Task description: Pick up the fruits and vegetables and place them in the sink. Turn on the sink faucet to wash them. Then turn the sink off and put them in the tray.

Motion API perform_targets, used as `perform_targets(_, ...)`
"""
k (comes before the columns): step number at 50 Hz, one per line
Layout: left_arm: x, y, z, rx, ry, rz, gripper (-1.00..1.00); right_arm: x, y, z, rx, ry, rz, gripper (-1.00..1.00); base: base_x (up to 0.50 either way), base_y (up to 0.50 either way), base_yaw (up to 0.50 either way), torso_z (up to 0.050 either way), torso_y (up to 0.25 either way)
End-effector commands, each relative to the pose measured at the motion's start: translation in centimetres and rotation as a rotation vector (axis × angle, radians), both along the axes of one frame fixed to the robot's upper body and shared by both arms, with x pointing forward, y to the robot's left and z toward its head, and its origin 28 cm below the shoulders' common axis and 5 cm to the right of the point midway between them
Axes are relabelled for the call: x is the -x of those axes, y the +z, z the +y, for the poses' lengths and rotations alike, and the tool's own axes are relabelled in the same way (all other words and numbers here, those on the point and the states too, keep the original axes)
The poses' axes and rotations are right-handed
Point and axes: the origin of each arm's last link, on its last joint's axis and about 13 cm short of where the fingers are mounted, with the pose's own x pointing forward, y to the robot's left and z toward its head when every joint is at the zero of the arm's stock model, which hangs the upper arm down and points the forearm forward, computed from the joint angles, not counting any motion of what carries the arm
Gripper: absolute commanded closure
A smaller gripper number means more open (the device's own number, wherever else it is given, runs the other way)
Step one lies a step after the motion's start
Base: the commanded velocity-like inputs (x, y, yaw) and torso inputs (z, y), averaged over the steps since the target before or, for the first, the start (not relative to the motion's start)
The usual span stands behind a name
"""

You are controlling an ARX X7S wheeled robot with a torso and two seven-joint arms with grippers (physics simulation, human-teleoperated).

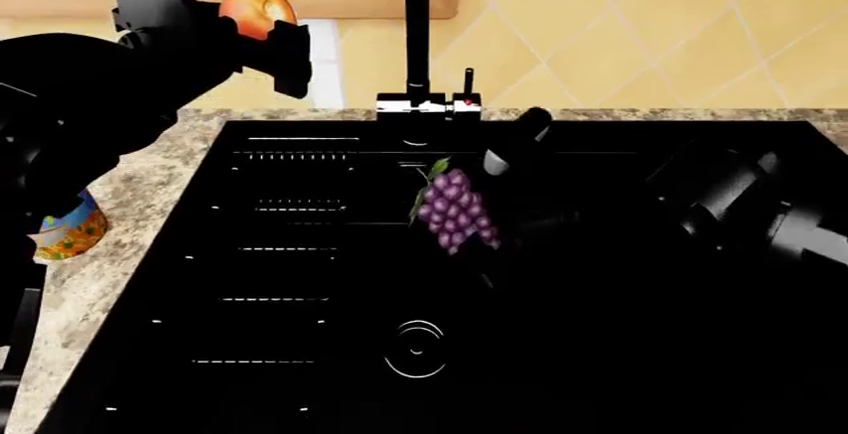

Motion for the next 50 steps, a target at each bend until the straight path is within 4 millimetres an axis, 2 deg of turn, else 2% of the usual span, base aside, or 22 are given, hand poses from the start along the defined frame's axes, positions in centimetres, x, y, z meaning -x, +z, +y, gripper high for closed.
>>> perform_targets(1, -0.2, 0.3, 0.0, 0.01, 0.003, -0.005, 1.0, 2.6, 4.5, -0.4, -0.133, -0.084, -0.119, 1.0, 0.0, 0.0, 0.0, -0.004, 0.25)
perform_targets(6, -0.4, 0.4, 0.2, 0.013, 0.012, -0.009, 1.0, 3.7, 7.7, -0.8, -0.256, -0.177, -0.191, 1.0, 0.0, 0.0, 0.0, -0.001, 0.05)
perform_targets(13, -0.5, 0.4, 0.3, 0.015, 0.016, -0.014, 1.0, 5.0, 9.7, -1.3, -0.269, -0.22, -0.264, 1.0, 0.0, 0.0, 0.0, 0.0, 0.0)
perform_targets(25, -0.2, 0.6, 0.9, 0.017, 0.047, -0.027, 1.0, 7.0, 10.9, -1.8, -0.237, -0.241, -0.335, 1.0, -0.48, -0.01, 0.0, 0.0, 0.0)
perform_targets(34, 0.7, 0.3, 0.2, 0.03, 0.044, -0.047, 1.0, 8.7, 11.0, -2.8, -0.248, -0.282, -0.439, 1.0, -0.43, -0.36, 0.0, 0.0, 0.0)
perform_targets(50, 1.5, 0.3, -0.8, 0.021, 0.019, -0.062, 1.0, 9.0, 11.2, -3.2, -0.286, -0.327, -0.523, 1.0, -0.31, -0.47, 0.0, 0.0, 0.0)
